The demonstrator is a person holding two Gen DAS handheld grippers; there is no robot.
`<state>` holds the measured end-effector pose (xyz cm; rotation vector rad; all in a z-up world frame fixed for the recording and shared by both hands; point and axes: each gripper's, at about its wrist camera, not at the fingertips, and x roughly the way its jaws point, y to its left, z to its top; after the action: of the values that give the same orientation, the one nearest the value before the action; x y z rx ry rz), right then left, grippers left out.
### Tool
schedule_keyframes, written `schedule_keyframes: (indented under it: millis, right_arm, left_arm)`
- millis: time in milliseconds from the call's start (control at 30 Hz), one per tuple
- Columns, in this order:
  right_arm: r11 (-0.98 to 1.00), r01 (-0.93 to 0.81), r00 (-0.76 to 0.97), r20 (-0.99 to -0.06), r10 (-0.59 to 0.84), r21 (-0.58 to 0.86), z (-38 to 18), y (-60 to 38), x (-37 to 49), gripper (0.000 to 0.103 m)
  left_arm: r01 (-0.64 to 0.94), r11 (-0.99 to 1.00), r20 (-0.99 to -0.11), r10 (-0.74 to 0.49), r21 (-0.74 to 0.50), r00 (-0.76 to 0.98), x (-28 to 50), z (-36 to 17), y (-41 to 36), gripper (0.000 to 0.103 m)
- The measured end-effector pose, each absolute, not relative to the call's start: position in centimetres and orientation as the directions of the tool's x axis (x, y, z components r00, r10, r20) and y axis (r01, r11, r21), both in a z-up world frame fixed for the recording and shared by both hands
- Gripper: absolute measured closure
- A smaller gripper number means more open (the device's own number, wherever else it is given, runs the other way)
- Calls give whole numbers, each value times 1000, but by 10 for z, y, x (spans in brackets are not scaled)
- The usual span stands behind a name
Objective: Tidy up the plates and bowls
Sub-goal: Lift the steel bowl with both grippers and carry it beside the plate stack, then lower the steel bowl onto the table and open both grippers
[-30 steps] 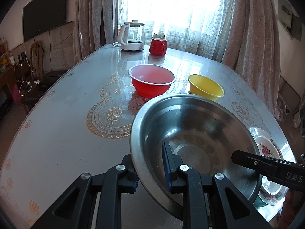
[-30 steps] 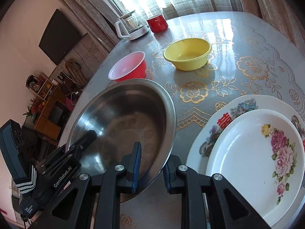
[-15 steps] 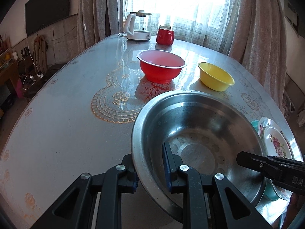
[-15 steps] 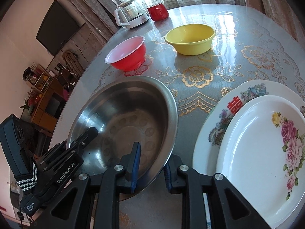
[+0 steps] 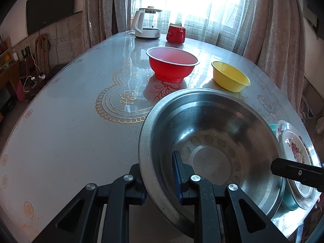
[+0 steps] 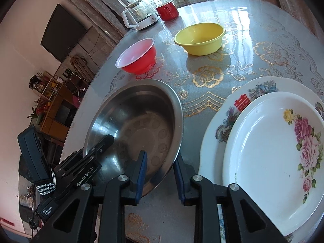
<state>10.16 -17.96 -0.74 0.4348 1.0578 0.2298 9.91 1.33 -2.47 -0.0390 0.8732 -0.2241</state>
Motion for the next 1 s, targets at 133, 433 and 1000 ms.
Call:
schedule_keyframes:
  millis: [133, 433, 1000]
  right_arm:
    - [893, 39, 502, -781, 370, 448, 2, -192, 96, 75]
    - [893, 43, 543, -761, 355, 448, 10, -201, 99, 75]
    - [881, 80, 609, -722, 327, 466, 15, -229, 102, 73]
  left_arm:
    - [185, 974, -756, -217, -129, 617, 98, -25, 12, 82]
    - [204, 966, -753, -252, -158, 607, 91, -23, 12, 82]
    - [164, 963, -707, -267, -212, 655, 80, -1, 26, 52]
